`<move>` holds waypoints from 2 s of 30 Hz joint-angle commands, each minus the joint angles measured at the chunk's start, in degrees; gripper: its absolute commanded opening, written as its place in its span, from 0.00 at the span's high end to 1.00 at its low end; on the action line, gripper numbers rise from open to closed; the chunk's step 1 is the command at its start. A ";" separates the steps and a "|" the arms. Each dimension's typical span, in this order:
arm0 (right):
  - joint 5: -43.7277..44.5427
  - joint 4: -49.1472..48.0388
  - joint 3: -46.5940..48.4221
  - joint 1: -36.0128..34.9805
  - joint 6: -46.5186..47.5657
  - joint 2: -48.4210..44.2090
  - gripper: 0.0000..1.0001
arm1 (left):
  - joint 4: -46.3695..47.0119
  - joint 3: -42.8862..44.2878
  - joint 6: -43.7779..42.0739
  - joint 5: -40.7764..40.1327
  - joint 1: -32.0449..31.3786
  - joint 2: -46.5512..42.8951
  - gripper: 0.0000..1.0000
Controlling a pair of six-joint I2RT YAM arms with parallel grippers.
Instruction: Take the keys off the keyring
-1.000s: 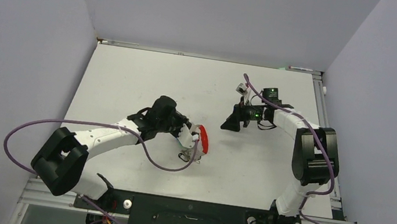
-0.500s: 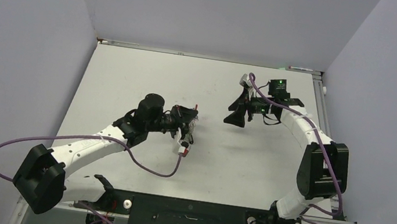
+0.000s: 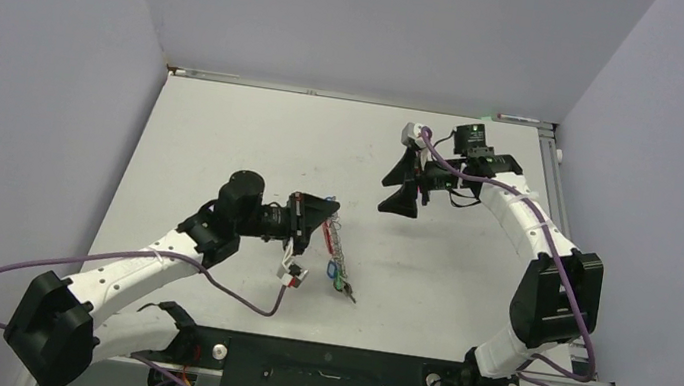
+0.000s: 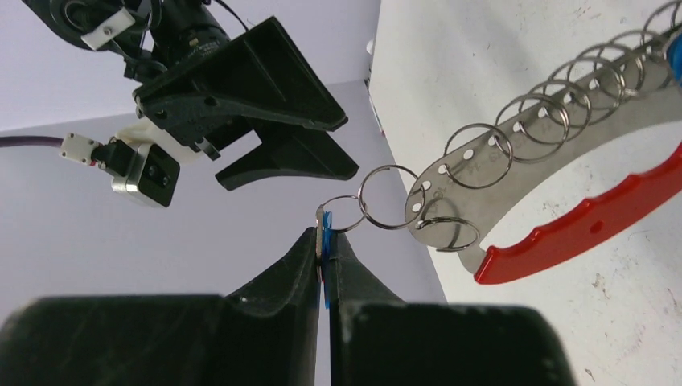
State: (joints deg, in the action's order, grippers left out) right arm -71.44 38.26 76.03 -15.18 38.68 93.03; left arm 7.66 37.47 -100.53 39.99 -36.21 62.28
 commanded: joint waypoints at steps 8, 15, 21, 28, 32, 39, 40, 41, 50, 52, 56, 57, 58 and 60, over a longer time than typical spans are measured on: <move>-2.84 2.81 5.55 -2.40 4.55 -1.92 0.30 | 12.26 -2.70 -5.07 9.89 2.37 -2.63 1.00; -2.56 3.00 7.11 -2.40 3.95 -1.99 0.30 | 13.78 -1.54 -5.75 12.86 3.54 -2.51 1.00; -3.11 4.77 8.50 -2.56 5.09 -2.08 0.30 | 14.75 -2.10 -7.02 14.22 3.86 -2.54 1.00; -5.73 6.53 6.77 -6.80 7.17 -1.88 0.31 | 14.73 -2.38 -6.54 14.31 3.86 -2.45 1.00; -7.45 5.18 6.75 -8.87 6.70 -1.20 0.33 | 14.89 -2.41 -6.26 14.45 3.86 -2.27 1.00; -8.74 4.58 8.35 -12.59 6.27 0.01 0.40 | 15.89 -2.88 -5.08 14.46 4.04 -2.46 1.00; -8.92 4.52 8.22 -13.08 6.44 0.17 0.41 | 15.87 -2.99 -5.03 14.49 4.16 -2.55 1.00; -9.25 4.54 8.11 -13.52 6.72 0.29 0.43 | 15.95 -3.14 -4.95 14.51 4.21 -2.66 1.00; -12.23 5.09 7.35 -16.38 7.82 1.17 0.53 | 16.40 -4.03 -4.76 14.99 4.82 -3.00 1.00; -12.28 5.07 7.09 -16.82 7.82 1.60 0.55 | 16.65 -4.12 -4.47 14.99 4.83 -2.96 1.00; -12.17 4.44 6.32 -17.52 7.40 2.32 0.61 | 16.68 -3.96 -3.96 14.84 5.00 -3.11 1.00; -12.27 4.40 6.19 -17.52 7.38 2.48 0.62 | 16.70 -3.91 -3.89 14.83 5.00 -3.07 1.00; -12.50 4.43 6.09 -17.56 7.34 2.54 0.62 | 16.69 -3.86 -3.84 14.82 5.07 -3.05 1.00; -12.95 4.40 5.91 -17.67 7.30 2.74 0.64 | 16.66 -3.81 -3.67 14.86 5.17 -3.04 1.00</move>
State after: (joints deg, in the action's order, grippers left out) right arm -79.99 44.71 82.28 -32.36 43.90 95.02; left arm 20.47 33.04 -105.21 52.82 -31.59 60.84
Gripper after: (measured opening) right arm 0.374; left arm 0.019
